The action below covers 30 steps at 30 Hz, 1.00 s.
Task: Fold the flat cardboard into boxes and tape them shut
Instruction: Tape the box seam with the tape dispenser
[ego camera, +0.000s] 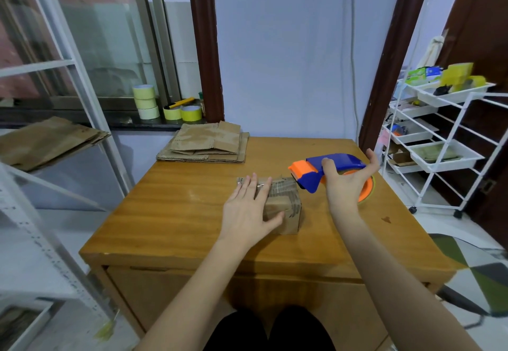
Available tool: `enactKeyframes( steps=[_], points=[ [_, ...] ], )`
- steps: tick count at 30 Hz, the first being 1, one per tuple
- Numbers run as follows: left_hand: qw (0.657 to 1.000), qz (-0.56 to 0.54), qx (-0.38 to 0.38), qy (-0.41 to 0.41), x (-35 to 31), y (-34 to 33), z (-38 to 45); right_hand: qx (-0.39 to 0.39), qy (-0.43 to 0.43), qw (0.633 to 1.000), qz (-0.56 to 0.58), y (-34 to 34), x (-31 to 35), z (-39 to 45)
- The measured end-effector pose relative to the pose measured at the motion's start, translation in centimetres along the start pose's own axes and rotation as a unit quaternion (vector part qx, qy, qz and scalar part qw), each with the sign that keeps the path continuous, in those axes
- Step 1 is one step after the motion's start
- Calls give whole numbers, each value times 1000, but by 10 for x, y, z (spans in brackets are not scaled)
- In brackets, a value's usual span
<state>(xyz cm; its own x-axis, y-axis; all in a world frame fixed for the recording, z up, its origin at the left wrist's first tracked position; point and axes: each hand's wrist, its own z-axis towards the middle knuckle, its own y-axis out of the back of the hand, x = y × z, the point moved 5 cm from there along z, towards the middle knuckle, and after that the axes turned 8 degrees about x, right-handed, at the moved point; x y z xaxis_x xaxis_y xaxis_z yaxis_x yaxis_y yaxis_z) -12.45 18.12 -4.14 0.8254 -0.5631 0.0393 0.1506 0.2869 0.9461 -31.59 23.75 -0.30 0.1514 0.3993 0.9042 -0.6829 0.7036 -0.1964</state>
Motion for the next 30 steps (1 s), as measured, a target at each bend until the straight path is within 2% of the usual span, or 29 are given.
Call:
enactKeyframes(
  steps=[4,8,12,15,18,25,30],
  points=[
    [1000,-1,-10,-12,-2,1,0,-3,2,1000,-9,5,4,0],
    [1000,-22,11,-19,-5,2,-1,-29,-21,999,20,9,-1,3],
    [999,-47,26,-7,-5,2,-2,51,23,998,-27,5,12,5],
    [990,-127,44,30,-6,10,4,85,62,993,-56,3,23,7],
    [986,-152,38,54,-7,24,14,71,58,994,-60,4,20,5],
    [993,-50,92,55,-8,45,54,26,7,999,-47,21,-8,-5],
    [969,-190,161,-11,-8,40,69,-2,-8,1000,-25,30,-15,-4]
  ],
)
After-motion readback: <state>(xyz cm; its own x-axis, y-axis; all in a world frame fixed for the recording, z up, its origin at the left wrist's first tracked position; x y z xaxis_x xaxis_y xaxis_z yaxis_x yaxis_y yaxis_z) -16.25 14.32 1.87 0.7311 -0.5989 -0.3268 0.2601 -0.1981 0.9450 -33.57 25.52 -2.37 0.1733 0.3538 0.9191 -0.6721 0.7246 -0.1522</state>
